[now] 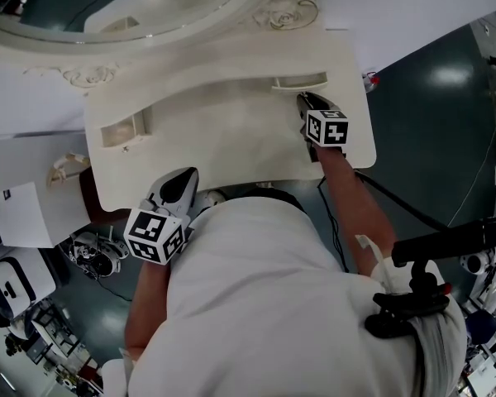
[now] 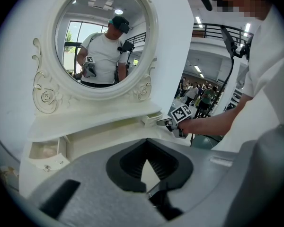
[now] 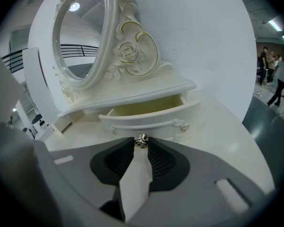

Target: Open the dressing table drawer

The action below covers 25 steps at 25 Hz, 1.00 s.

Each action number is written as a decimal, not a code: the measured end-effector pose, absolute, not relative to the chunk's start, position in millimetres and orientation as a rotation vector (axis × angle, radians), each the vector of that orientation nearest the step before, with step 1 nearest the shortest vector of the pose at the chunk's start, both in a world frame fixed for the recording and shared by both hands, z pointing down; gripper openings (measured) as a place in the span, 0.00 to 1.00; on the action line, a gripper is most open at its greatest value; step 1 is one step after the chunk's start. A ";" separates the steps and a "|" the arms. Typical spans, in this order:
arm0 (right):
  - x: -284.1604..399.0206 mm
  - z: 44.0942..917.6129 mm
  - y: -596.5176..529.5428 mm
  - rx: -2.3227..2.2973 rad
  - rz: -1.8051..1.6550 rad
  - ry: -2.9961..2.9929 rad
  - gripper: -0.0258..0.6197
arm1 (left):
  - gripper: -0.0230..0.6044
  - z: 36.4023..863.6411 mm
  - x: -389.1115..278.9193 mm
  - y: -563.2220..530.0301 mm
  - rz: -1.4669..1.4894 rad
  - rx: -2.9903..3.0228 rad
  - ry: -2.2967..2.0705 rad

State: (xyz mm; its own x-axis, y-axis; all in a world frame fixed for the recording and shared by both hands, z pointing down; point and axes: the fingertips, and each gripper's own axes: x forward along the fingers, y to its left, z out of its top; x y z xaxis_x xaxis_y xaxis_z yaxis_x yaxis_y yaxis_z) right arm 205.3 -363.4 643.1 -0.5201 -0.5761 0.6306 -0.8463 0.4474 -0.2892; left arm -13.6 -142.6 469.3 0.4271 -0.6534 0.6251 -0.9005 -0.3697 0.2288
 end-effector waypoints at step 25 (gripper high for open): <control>209.1 644.5 -338.9 1.218 0.833 -2.240 0.18 | 0.04 472.3 -8.8 -133.3 0.585 2.144 -1.291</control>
